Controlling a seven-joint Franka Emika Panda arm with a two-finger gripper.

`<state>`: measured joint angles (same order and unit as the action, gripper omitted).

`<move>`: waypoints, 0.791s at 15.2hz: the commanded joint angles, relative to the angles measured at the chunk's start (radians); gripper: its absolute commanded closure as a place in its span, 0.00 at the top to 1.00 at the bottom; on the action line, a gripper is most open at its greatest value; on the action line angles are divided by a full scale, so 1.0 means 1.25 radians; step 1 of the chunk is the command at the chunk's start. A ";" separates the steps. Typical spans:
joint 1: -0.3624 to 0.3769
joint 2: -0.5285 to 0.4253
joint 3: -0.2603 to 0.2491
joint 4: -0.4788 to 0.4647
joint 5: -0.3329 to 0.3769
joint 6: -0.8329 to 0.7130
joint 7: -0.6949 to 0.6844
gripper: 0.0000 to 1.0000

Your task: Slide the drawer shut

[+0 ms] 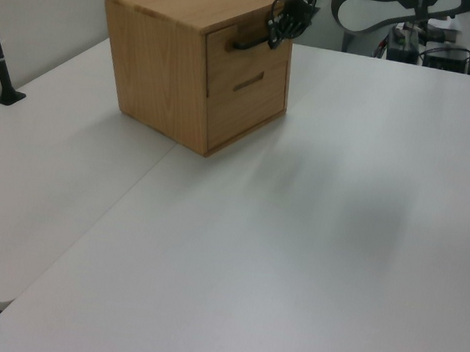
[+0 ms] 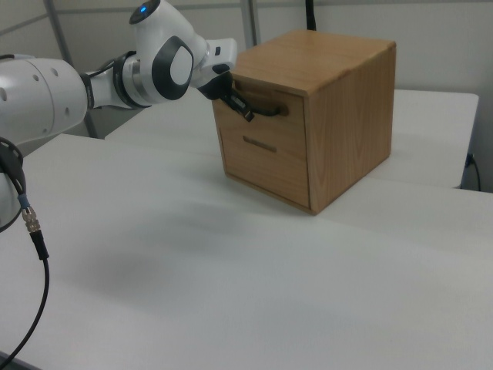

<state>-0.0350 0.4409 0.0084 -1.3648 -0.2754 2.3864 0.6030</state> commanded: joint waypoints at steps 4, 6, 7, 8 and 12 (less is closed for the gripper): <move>-0.011 -0.121 0.053 -0.058 0.010 -0.247 -0.044 0.00; -0.010 -0.162 0.053 -0.080 0.051 -0.317 -0.071 0.00; -0.008 -0.188 0.053 -0.096 0.068 -0.356 -0.097 0.00; -0.004 -0.217 0.053 -0.116 0.084 -0.402 -0.129 0.00; 0.001 -0.350 0.053 -0.212 0.164 -0.536 -0.264 0.00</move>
<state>-0.0368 0.1596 0.0758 -1.4789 -0.1310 1.7772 0.3824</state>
